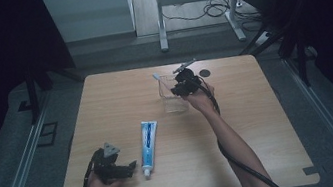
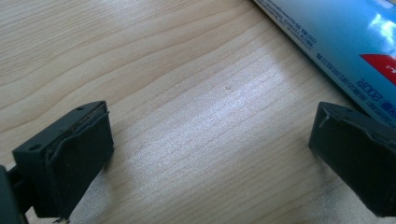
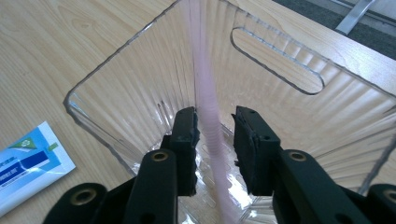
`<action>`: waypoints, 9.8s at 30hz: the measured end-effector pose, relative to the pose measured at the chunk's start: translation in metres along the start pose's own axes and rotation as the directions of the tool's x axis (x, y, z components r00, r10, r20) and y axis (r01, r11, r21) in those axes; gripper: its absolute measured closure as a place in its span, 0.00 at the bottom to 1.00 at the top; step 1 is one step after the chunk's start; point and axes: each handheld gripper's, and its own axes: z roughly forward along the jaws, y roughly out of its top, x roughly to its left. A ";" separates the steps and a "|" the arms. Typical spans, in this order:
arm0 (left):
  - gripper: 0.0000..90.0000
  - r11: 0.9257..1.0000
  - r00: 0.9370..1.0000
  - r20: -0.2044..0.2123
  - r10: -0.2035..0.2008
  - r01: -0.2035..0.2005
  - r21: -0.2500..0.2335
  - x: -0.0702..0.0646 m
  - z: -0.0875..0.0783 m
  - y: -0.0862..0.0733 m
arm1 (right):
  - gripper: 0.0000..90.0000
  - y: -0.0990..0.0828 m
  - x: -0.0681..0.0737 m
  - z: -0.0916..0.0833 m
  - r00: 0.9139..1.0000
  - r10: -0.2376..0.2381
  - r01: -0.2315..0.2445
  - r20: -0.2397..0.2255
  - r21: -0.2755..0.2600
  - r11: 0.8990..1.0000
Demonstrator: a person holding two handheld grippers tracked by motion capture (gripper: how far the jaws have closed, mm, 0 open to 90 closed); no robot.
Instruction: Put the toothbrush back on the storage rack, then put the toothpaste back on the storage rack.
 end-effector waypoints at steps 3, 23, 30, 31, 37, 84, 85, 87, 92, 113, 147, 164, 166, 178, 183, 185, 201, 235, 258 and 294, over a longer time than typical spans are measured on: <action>0.00 1.000 1.000 0.000 0.000 0.000 0.000 0.000 0.000 0.000 | 0.73 0.001 -0.001 -0.004 1.000 0.006 -0.006 -0.001 -0.010 1.000; 0.00 1.000 1.000 0.000 -0.001 0.001 0.000 0.000 0.000 0.000 | 0.46 0.003 -0.005 -0.039 0.998 0.013 -0.018 -0.054 -0.089 0.996; 0.00 1.000 1.000 0.001 -0.002 0.002 -0.001 0.000 0.000 0.000 | 0.37 0.003 -0.001 -0.049 0.997 -0.005 -0.002 -0.073 -0.092 0.996; 0.00 1.000 1.000 0.001 -0.002 0.002 -0.001 0.000 0.000 0.000 | 0.35 0.003 0.000 -0.051 0.997 -0.013 0.006 -0.073 -0.090 0.996; 0.00 1.000 1.000 0.001 -0.001 0.001 -0.001 0.000 0.000 0.000 | 0.24 0.001 0.005 -0.060 0.997 -0.026 0.019 -0.073 -0.093 0.995; 0.00 1.000 1.000 0.000 -0.001 0.001 0.000 0.000 0.000 0.000 | 0.00 -0.061 0.027 -0.101 0.988 -0.137 0.133 -0.072 -0.054 0.990; 0.00 1.000 1.000 0.000 -0.001 0.001 0.000 0.000 0.000 0.000 | 0.00 -0.061 0.027 -0.102 0.988 -0.138 0.134 -0.072 -0.055 0.989; 0.00 1.000 1.000 0.000 -0.001 0.001 0.000 0.000 0.000 0.000 | 0.00 -0.064 0.027 -0.105 0.987 -0.142 0.138 -0.070 -0.057 0.989; 0.00 1.000 1.000 0.000 -0.001 0.001 0.000 0.000 0.000 0.000 | 0.00 -0.070 0.028 -0.110 0.987 -0.147 0.144 -0.065 -0.059 0.988; 0.00 1.000 1.000 0.000 -0.006 0.006 0.000 -0.001 0.000 0.000 | 0.01 -0.101 0.028 -0.127 0.987 -0.149 0.147 -0.053 -0.052 0.988; 0.00 1.000 1.000 -0.001 -0.008 0.008 -0.002 -0.001 0.000 0.000 | 0.01 -0.164 0.023 -0.150 0.995 -0.096 0.094 -0.037 -0.051 0.994; 0.00 1.000 1.000 -0.001 0.000 0.000 -0.002 0.000 0.000 0.000 | 0.01 -0.205 0.022 -0.156 0.999 -0.025 0.024 -0.025 -0.062 0.998; 0.00 1.000 1.000 -0.001 -0.001 0.001 -0.003 0.000 0.000 0.000 | 0.01 -0.211 0.022 -0.155 1.000 -0.016 0.014 -0.024 -0.062 0.998; 0.00 1.000 1.000 -0.001 0.000 0.000 -0.002 0.000 0.000 0.000 | 0.02 -0.236 0.027 -0.145 1.000 0.008 -0.009 -0.013 -0.053 0.999; 0.00 1.000 1.000 -0.001 0.000 0.000 -0.002 0.000 0.000 0.000 | 0.02 -0.244 0.027 -0.139 1.000 0.008 -0.008 -0.014 -0.035 0.999; 0.00 1.000 1.000 -0.001 -0.001 0.001 -0.002 0.000 0.000 0.000 | 0.02 -0.248 0.026 -0.137 1.000 0.006 -0.006 -0.012 -0.027 1.000; 0.06 1.000 1.000 -0.016 -0.024 0.024 -0.015 -0.001 -0.003 -0.001 | 0.03 -0.253 0.027 -0.134 1.000 0.001 -0.001 0.013 -0.009 1.000; 0.96 0.997 0.989 0.144 0.020 -0.008 -0.077 -0.032 -0.022 0.034 | 0.03 -0.253 0.026 -0.134 1.000 0.009 -0.009 0.022 -0.011 1.000; 0.99 0.994 0.966 0.236 0.102 -0.110 0.021 -0.076 0.001 0.052 | 0.03 -0.253 0.026 -0.134 1.000 0.008 -0.008 0.021 -0.012 1.000; 0.89 0.992 0.977 0.197 0.081 -0.097 0.077 -0.037 -0.013 0.045 | 0.03 -0.253 0.026 -0.134 1.000 0.009 -0.009 0.021 -0.011 1.000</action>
